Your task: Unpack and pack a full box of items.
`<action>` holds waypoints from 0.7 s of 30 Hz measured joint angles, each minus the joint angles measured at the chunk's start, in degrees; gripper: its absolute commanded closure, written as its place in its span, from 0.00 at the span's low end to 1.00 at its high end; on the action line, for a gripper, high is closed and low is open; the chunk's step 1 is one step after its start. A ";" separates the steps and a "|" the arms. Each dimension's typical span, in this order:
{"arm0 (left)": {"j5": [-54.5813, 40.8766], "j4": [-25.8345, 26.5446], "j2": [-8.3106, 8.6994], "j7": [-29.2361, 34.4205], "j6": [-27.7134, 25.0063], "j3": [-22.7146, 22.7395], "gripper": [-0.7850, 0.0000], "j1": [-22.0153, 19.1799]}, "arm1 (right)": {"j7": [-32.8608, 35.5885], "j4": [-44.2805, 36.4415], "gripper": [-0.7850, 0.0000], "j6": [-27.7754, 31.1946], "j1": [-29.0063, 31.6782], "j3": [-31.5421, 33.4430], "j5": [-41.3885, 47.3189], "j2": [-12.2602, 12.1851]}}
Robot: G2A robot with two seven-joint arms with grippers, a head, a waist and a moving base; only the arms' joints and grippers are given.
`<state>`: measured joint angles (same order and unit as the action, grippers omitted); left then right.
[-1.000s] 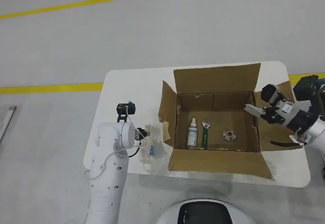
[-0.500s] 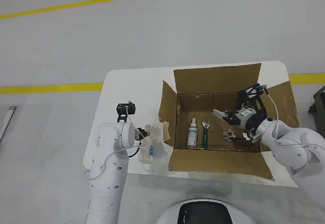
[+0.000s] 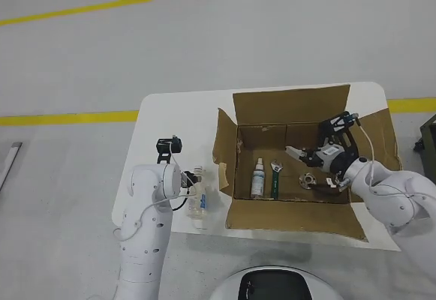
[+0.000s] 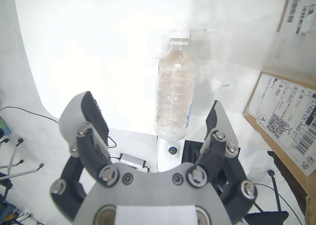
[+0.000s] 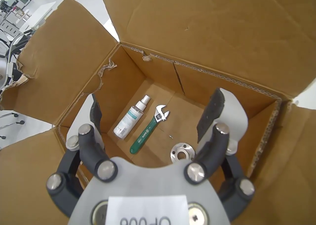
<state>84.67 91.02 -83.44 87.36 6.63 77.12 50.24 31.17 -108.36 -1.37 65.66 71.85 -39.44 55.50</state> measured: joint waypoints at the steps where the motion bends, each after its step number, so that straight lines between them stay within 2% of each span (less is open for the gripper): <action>1: 0.00 0.00 0.00 0.00 0.00 0.00 0.00 0.00 | 0.59 -0.46 0.00 -1.51 -0.58 -0.50 -0.80 0.15; 4: 0.00 0.00 0.00 0.00 0.00 0.00 0.00 0.00 | 3.47 -2.33 0.00 -9.75 -3.00 -2.99 -3.11 0.91; 8: 0.00 0.00 0.00 0.00 0.00 0.00 0.00 0.00 | 11.09 -2.65 0.00 -24.01 -7.67 -7.11 -3.85 2.30; 11: 0.00 0.00 0.00 0.00 0.00 0.00 0.00 0.00 | 16.01 -0.97 0.00 -31.26 -11.72 -10.91 -3.68 3.45; 16: 0.00 0.00 0.00 0.00 0.00 0.00 0.00 0.00 | 16.88 4.78 0.00 -33.64 -17.14 -17.27 -1.89 5.61; 21: 0.00 0.00 0.00 0.00 0.00 0.00 0.00 0.00 | 16.70 5.16 0.00 -33.52 -17.35 -17.48 -1.60 5.72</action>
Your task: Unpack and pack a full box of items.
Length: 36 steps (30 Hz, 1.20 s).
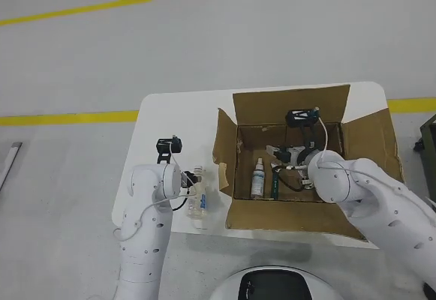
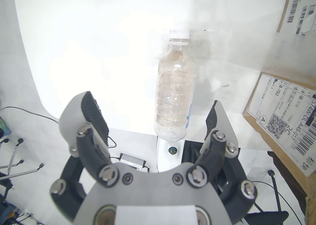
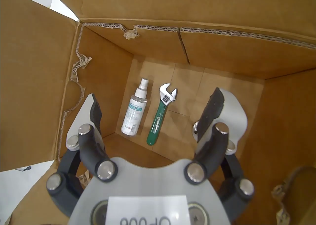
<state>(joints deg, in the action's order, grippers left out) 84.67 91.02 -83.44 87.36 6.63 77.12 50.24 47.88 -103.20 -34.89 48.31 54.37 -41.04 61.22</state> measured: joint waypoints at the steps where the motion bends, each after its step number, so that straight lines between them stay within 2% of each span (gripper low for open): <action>1: 0.00 0.00 0.00 0.00 0.00 0.00 0.00 0.00 | 0.01 -0.01 0.00 0.00 0.00 0.00 -0.01 0.00; 9: 0.00 0.00 0.00 0.00 0.00 0.00 0.00 0.00 | -0.08 -0.14 0.00 0.15 0.14 -0.07 0.13 0.02; 13: 0.00 0.00 0.00 0.00 0.00 0.00 0.00 0.00 | -1.28 0.74 0.00 4.84 1.47 -0.17 1.90 0.23; 19: 0.00 0.00 0.00 0.00 0.00 0.00 0.00 0.00 | -1.41 3.45 0.00 -0.52 0.04 -3.02 4.99 2.04; 25: 0.00 0.00 0.00 0.00 0.00 0.00 0.00 0.00 | 1.82 10.84 0.00 -5.85 -6.91 -9.43 6.59 5.15; 30: 0.00 0.00 0.00 0.00 0.00 0.00 0.00 0.00 | 4.00 17.02 0.00 -6.13 -12.19 -14.58 6.83 7.69; 36: 0.00 0.00 0.00 0.00 0.00 0.00 0.00 0.00 | 4.21 17.74 0.00 -6.04 -12.68 -14.98 6.91 7.90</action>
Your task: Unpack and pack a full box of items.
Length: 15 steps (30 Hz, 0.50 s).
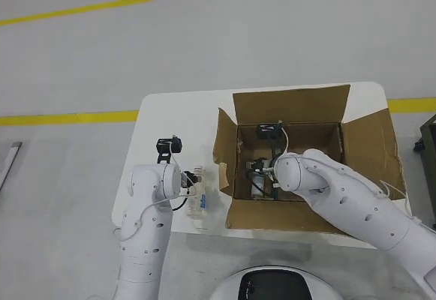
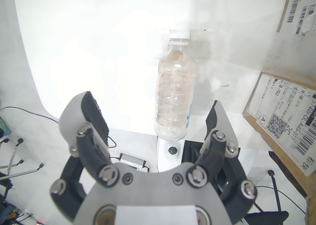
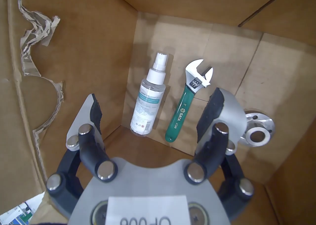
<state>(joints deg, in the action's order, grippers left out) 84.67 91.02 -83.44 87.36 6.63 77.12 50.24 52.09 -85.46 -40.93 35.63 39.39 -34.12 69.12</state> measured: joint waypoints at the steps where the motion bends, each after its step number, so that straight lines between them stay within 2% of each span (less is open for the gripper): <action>1: 0.00 0.00 0.00 0.00 0.00 0.00 0.00 0.00 | 0.00 0.00 0.00 0.00 0.00 0.00 0.00 0.00; 7: 0.00 0.00 0.00 0.00 0.00 0.00 0.00 0.00 | -0.22 -0.21 0.00 0.25 0.26 0.02 0.27 0.02; 10: 0.00 0.00 0.00 0.00 0.00 0.00 0.00 0.00 | -1.37 -0.53 0.00 3.05 1.99 0.05 2.10 0.20; 15: 0.00 0.00 0.00 0.00 0.00 0.00 0.00 0.00 | -1.30 0.99 0.00 2.70 0.85 -1.45 0.17 1.34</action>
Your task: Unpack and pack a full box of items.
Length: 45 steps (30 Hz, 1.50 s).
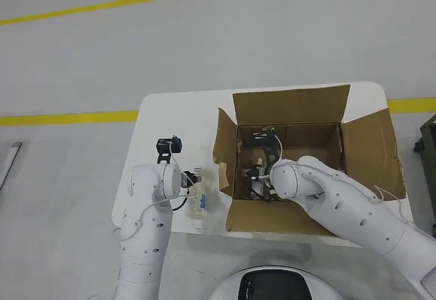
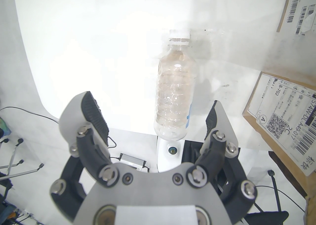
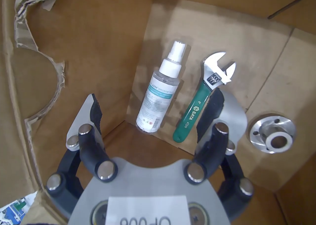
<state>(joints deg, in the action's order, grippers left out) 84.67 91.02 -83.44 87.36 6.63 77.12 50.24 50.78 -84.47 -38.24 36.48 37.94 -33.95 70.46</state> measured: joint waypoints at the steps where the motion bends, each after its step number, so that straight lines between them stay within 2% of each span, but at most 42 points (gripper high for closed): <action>1: 0.00 0.00 0.00 0.00 0.00 0.00 0.00 0.00 | -0.07 0.59 0.00 -0.71 -0.35 -0.41 -0.05 0.38; 7: 0.00 0.00 0.00 0.00 0.00 0.00 0.00 0.00 | 0.04 5.23 0.02 -2.41 -2.26 -2.31 0.27 2.29; 11: 0.00 0.00 0.00 0.00 0.00 0.00 0.00 0.00 | -0.38 8.77 0.20 -2.87 -3.63 -3.50 0.67 3.76; 15: 0.00 0.00 0.00 0.00 0.00 0.00 0.00 0.00 | -0.69 11.38 0.16 -2.67 -4.64 -4.24 1.47 5.05; 19: 0.00 0.00 0.00 0.00 0.00 0.00 0.00 0.00 | -0.91 13.50 0.14 -2.01 -5.40 -4.90 2.22 6.30; 21: 0.00 0.00 0.00 0.00 0.00 0.00 0.00 0.00 | -0.95 14.31 0.16 -1.96 -5.70 -5.16 2.25 6.76; 24: 0.00 0.00 0.00 0.00 0.00 0.00 0.00 0.00 | -0.74 15.44 0.12 -2.19 -6.03 -5.45 2.26 7.44; 28: 0.00 0.00 0.00 0.00 0.00 0.00 0.00 0.00 | -0.48 16.37 0.11 -2.26 -6.01 -5.56 2.44 8.13; 30: 0.00 0.00 0.00 0.00 0.00 0.00 0.00 0.00 | -0.46 16.85 0.18 -2.08 -5.90 -5.55 2.50 8.45; 33: 0.00 0.00 0.00 0.00 0.00 0.00 0.00 0.00 | -0.52 17.66 0.18 -1.75 -5.80 -5.53 2.42 8.86; 34: 0.00 0.00 0.00 0.00 0.00 0.00 0.00 0.00 | -0.57 17.90 0.21 -1.66 -5.80 -5.48 2.39 8.97; 36: 0.00 0.00 0.00 0.00 0.00 0.00 0.00 0.00 | -0.67 18.20 0.35 -1.68 -5.81 -5.29 2.23 9.21; 38: 0.00 0.00 0.00 0.00 0.00 0.00 0.00 0.00 | -0.72 18.35 0.34 -1.72 -5.76 -5.02 2.06 9.38; 39: 0.00 0.00 0.00 0.00 0.00 0.00 0.00 0.00 | -0.71 18.44 0.30 -1.68 -5.69 -4.94 1.98 9.45; 41: 0.00 0.00 0.00 0.00 0.00 0.00 0.00 0.00 | -0.60 18.78 0.34 -1.52 -5.51 -4.79 1.72 9.60; 45: 0.00 0.00 0.00 0.00 0.00 0.00 0.00 0.00 | -0.48 19.26 0.31 -1.23 -5.27 -4.53 1.33 9.91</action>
<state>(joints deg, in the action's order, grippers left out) 84.67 91.02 -83.44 87.36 6.63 77.12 50.24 50.30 -65.21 -39.47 31.21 33.41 -32.62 80.37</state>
